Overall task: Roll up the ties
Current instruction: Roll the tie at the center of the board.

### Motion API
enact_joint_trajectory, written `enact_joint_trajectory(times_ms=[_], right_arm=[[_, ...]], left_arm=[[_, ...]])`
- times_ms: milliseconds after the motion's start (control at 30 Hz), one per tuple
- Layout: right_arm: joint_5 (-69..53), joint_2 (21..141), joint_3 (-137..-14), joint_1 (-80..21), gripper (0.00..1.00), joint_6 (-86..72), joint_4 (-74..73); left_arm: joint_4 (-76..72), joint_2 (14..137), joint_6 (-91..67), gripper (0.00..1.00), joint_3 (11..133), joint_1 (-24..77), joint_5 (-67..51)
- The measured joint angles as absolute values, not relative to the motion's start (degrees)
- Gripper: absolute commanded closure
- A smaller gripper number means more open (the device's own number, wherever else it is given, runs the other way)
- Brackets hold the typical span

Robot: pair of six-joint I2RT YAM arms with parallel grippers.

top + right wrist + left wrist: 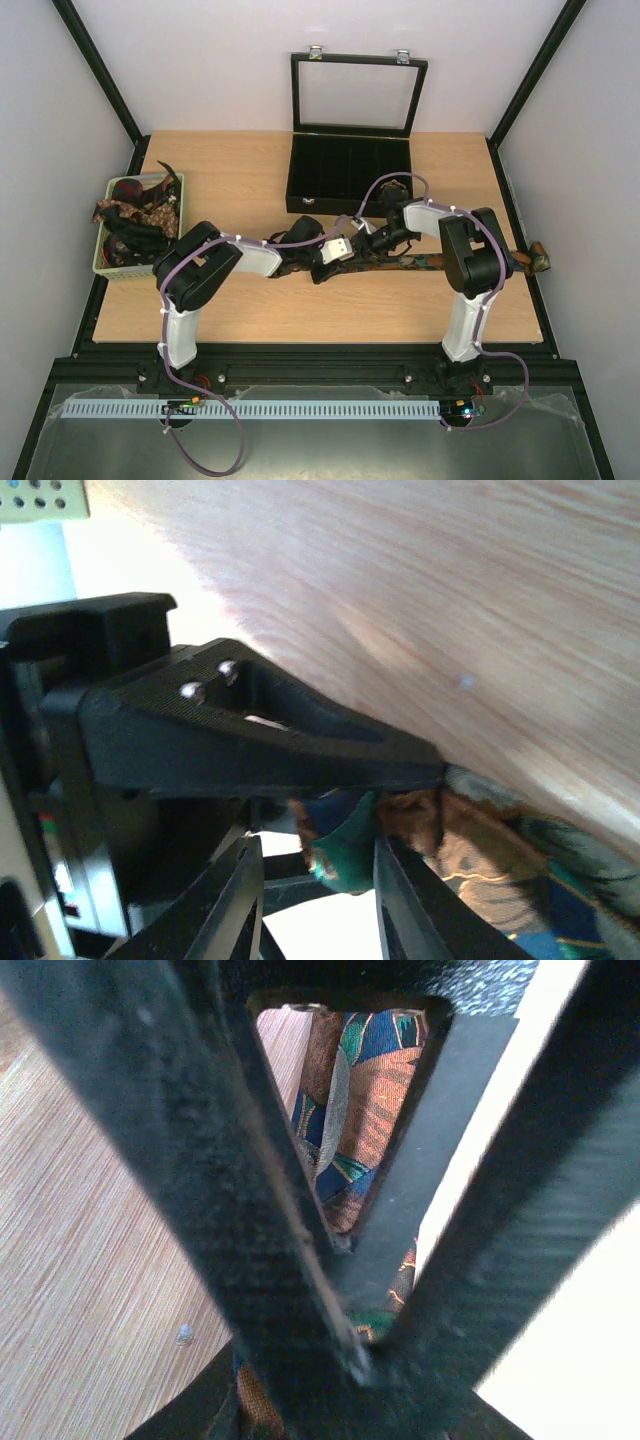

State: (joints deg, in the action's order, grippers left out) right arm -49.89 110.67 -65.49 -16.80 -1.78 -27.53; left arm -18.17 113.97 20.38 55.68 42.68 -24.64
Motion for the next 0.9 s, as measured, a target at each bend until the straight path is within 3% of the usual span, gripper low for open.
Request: enact_joint_trajectory(times_ms=[67, 133, 167, 233, 367, 700, 767, 900], right_arm=[[-49.7, 111.5, -65.7, -16.8, 0.77, -2.1, -27.2], [-49.1, 112.5, -65.8, -16.8, 0.96, -2.2, -26.8], [-49.1, 112.9, -65.8, -16.8, 0.98, -2.0, -26.6], [-49.1, 113.2, -66.0, -16.8, 0.99, -2.0, -26.5], [-47.9, 113.2, -66.1, -16.8, 0.99, -1.6, -26.6], [-48.3, 115.1, -65.9, -14.1, 0.99, 1.0, -26.8], [-48.9, 115.5, -65.9, -13.5, 0.99, 1.6, -27.0], [-49.5, 115.9, -65.9, -13.2, 0.99, 2.6, -27.1]], left_arm=[[-18.0, 114.0, 20.4, 0.73, 55.8, 42.7, -24.6], [-17.6, 114.0, 20.4, 0.72, 55.9, 42.7, -24.6], [-17.5, 114.0, 20.4, 0.72, 56.0, 42.7, -24.6], [-17.4, 114.0, 20.4, 0.68, 56.0, 42.7, -24.5], [-17.1, 113.9, 20.2, 0.47, 56.2, 42.5, -24.4], [-19.3, 110.1, 20.5, 0.22, 50.8, 40.9, -24.6], [-19.8, 108.9, 20.3, 0.02, 49.3, 40.8, -24.4], [-19.8, 104.7, 18.2, 0.01, 47.2, 40.4, -23.8]])
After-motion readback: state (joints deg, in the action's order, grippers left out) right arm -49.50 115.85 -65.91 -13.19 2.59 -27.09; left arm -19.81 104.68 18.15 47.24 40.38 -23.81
